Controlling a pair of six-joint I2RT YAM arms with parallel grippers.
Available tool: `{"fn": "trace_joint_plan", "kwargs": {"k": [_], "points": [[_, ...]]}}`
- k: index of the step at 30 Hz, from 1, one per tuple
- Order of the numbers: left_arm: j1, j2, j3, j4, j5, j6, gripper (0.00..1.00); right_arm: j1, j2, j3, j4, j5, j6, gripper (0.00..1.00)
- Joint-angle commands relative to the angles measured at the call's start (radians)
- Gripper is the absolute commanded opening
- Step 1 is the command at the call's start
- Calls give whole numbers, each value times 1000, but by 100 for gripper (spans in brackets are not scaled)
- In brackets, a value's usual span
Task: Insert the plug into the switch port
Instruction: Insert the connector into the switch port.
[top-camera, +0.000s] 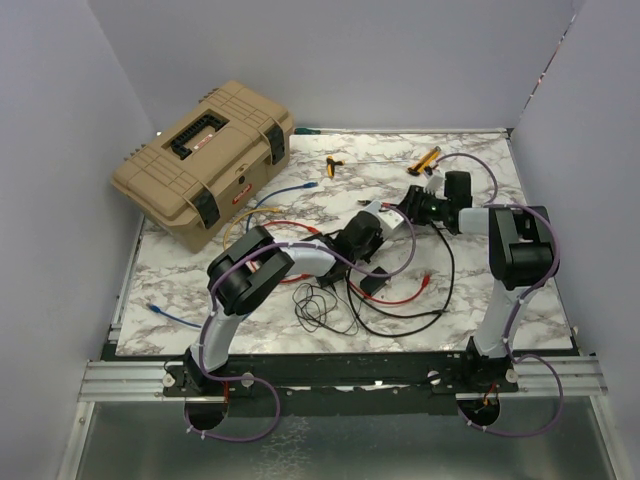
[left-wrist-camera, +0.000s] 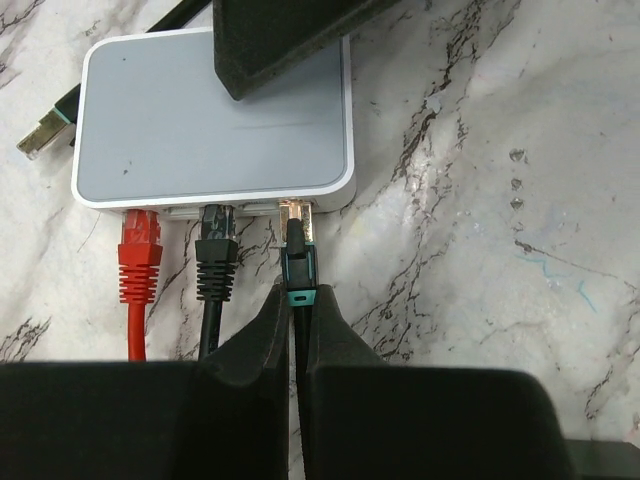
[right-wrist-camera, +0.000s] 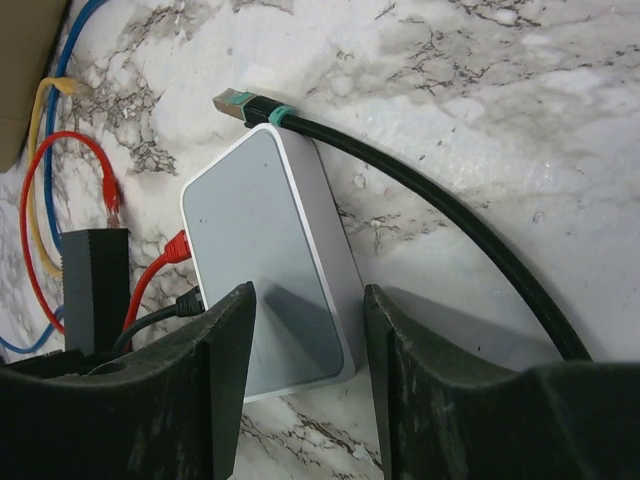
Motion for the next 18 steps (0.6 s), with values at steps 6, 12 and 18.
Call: {"fn": "trace_joint_plan", "kwargs": {"k": [6,12,18], "points": [[-6,9,-56,-8,85,87,0,51,-34,-145,-81,-191,46,49],[-7,-5,-13,-104,110,118,0,93,-47,-125,-109,-195,7,48],[6,-10,14,-130,119,156,0,127,-25,-89,-129,-279,-28,47]]}}
